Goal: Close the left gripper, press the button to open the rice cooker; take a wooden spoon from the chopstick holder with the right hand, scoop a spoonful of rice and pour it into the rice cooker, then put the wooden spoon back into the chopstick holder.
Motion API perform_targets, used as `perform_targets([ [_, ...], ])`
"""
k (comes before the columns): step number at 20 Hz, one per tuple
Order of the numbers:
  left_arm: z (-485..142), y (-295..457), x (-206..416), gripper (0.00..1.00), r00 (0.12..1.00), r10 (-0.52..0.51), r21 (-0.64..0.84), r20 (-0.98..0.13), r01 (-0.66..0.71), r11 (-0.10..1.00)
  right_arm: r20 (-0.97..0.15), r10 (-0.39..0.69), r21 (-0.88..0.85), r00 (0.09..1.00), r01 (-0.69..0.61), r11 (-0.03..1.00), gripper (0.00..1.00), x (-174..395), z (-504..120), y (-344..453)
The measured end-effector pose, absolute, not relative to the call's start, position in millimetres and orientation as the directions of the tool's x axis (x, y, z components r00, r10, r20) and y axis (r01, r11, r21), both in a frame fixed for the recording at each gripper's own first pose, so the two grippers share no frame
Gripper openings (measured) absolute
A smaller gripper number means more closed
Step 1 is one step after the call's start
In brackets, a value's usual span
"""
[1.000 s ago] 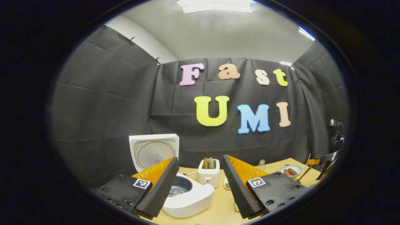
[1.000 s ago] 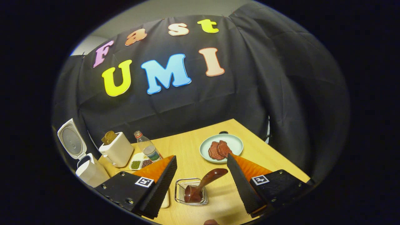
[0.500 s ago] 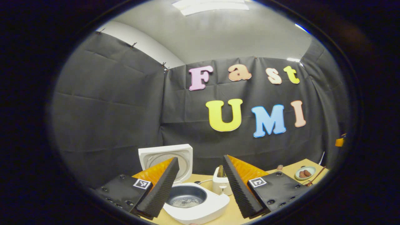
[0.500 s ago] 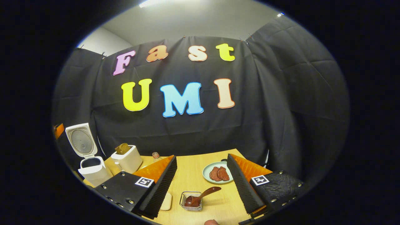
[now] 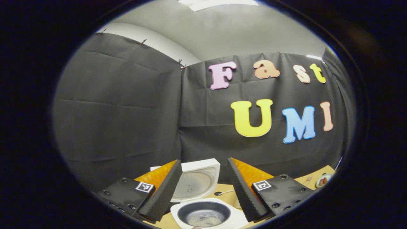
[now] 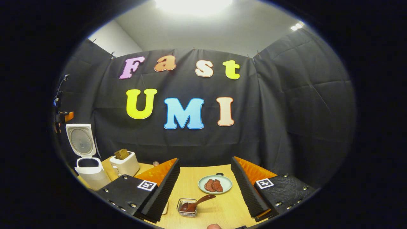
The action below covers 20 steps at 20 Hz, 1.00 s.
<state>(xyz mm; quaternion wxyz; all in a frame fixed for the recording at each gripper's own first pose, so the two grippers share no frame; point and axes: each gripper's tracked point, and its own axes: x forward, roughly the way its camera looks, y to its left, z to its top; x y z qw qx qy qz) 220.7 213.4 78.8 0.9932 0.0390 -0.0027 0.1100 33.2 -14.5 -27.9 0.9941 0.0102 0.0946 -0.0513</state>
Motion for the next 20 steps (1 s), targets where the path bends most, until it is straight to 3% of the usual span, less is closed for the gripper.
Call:
perform_targets([
  [13, 22.2, 308.6, 361.1, 0.99, 0.929, 0.334, 0.011, -0.159, -0.337, 0.941, -0.208, -0.184, -0.014, 0.961, 0.185, 0.983, 0.97, -2.7, -37.3, -16.5],
  [18, -2.2, 312.1, 381.4, 0.99, 0.903, 0.345, 0.032, -0.255, -0.349, 0.937, -0.227, -0.194, -0.025, 0.954, 0.193, 0.981, 0.97, -4.7, -42.3, -16.2],
  [20, -0.4, 311.2, 385.5, 0.97, 0.905, 0.351, 0.042, -0.240, -0.351, 0.935, -0.224, -0.187, -0.033, 0.957, 0.184, 0.982, 0.98, -2.2, -41.8, -14.3],
])
